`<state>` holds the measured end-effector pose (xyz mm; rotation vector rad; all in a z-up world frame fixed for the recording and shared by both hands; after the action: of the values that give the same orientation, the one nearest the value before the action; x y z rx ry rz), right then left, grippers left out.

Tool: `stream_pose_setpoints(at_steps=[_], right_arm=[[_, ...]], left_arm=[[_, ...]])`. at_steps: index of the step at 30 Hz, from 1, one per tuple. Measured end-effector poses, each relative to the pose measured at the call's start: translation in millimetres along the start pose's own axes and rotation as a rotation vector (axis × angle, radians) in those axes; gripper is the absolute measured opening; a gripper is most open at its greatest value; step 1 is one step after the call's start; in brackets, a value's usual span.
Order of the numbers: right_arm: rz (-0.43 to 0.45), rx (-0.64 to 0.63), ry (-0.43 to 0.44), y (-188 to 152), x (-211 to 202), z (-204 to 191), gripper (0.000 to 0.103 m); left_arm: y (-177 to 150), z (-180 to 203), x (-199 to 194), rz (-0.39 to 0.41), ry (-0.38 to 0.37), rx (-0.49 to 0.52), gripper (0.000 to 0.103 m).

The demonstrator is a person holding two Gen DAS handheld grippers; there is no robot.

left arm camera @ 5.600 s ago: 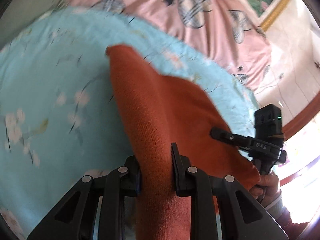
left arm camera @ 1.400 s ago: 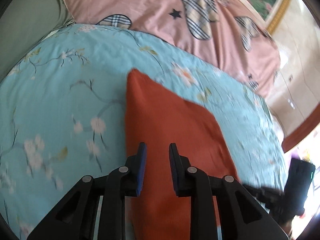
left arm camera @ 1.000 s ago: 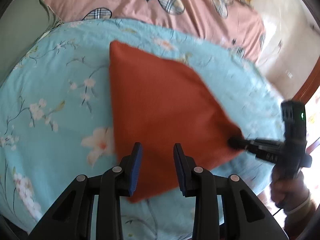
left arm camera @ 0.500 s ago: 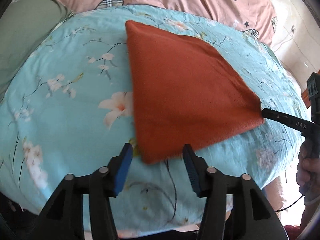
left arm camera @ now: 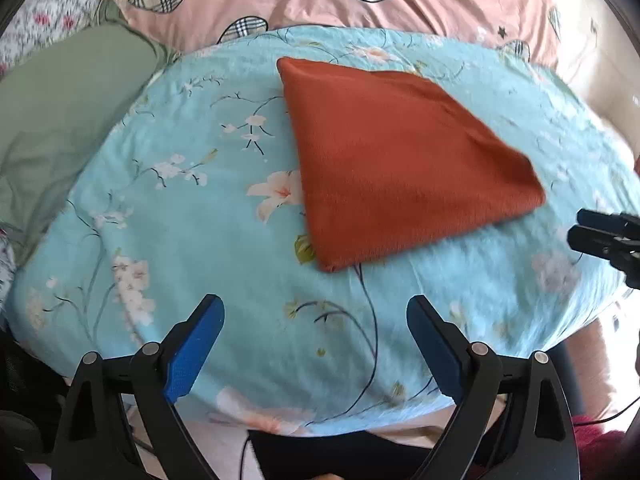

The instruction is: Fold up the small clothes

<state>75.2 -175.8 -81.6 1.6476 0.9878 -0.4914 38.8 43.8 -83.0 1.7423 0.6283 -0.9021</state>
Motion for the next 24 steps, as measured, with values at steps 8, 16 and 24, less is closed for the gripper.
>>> stream_pose_setpoints(at_steps=[8, 16, 24], right_arm=[[-0.041, -0.043, 0.011, -15, -7, -5, 0.083], [-0.013, -0.07, 0.025, -6, -13, -15, 0.097], [-0.036, -0.026, 0.042, -1, 1, -7, 0.097]], left_arm=[[-8, 7, -13, -0.021, 0.02, 0.057, 0.1], [7, 5, -13, -0.027, 0.01, 0.053, 0.102], [26, -8, 1, -0.045, 0.042, 0.007, 0.102]])
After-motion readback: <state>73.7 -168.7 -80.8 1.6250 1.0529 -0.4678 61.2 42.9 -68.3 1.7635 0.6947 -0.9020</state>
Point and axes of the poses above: each gripper's, at about its wrist camera, not at the fingertips, and x roughly the way its jaws point, z to its right, y to its top, the point moved 8 cm from there along x, roughly the way its jaws point, and after that the axes turned 11 degrees about x, right-handed, at the moved point
